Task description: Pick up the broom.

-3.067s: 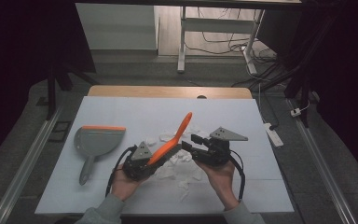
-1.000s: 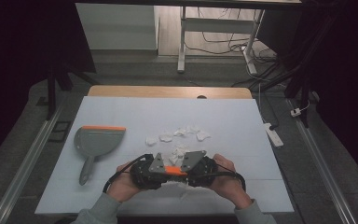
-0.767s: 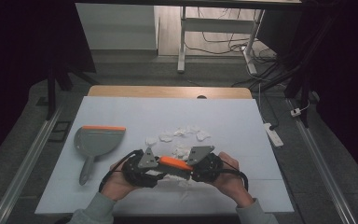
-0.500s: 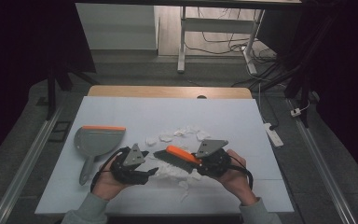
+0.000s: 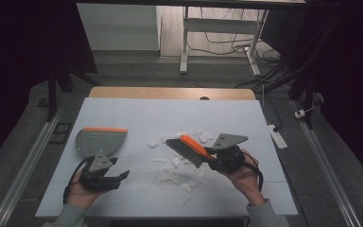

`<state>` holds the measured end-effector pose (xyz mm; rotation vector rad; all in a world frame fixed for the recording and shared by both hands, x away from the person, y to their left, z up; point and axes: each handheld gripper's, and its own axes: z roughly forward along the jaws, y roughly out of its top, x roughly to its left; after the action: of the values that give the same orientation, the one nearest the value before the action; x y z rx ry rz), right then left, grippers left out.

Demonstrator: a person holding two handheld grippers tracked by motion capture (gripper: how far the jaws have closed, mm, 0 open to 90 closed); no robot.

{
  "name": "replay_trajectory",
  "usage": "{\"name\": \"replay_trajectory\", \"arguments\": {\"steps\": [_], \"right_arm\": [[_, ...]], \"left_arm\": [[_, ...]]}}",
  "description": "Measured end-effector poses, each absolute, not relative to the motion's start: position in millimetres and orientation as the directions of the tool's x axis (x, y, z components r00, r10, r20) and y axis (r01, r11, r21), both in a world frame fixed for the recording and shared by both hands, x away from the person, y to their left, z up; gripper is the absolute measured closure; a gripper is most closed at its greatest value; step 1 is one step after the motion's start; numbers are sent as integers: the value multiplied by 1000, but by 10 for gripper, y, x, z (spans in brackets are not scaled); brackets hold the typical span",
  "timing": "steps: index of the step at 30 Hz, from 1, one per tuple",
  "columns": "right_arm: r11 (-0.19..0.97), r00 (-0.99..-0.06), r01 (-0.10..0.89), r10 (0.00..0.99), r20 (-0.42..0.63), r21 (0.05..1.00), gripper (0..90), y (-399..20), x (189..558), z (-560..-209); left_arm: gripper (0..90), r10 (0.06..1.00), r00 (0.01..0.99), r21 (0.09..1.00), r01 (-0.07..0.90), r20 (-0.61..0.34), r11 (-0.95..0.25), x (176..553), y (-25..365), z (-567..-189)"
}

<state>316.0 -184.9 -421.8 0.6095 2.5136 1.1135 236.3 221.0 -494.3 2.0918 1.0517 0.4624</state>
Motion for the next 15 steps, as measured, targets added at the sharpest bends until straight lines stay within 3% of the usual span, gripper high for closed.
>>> {"name": "replay_trajectory", "arguments": {"steps": [5,15], "right_arm": [[575,-824,280,555,-116,769,678,-1902,3269,-4179],[552,-725,395,678,-120,735,679,-1978,3722,-4103]], "left_arm": [[357,823,567,771,539,-35,-339,2297,2385,-4977],[357,807,590,756,539,-23,-371,2329,2388,-5073]]}}
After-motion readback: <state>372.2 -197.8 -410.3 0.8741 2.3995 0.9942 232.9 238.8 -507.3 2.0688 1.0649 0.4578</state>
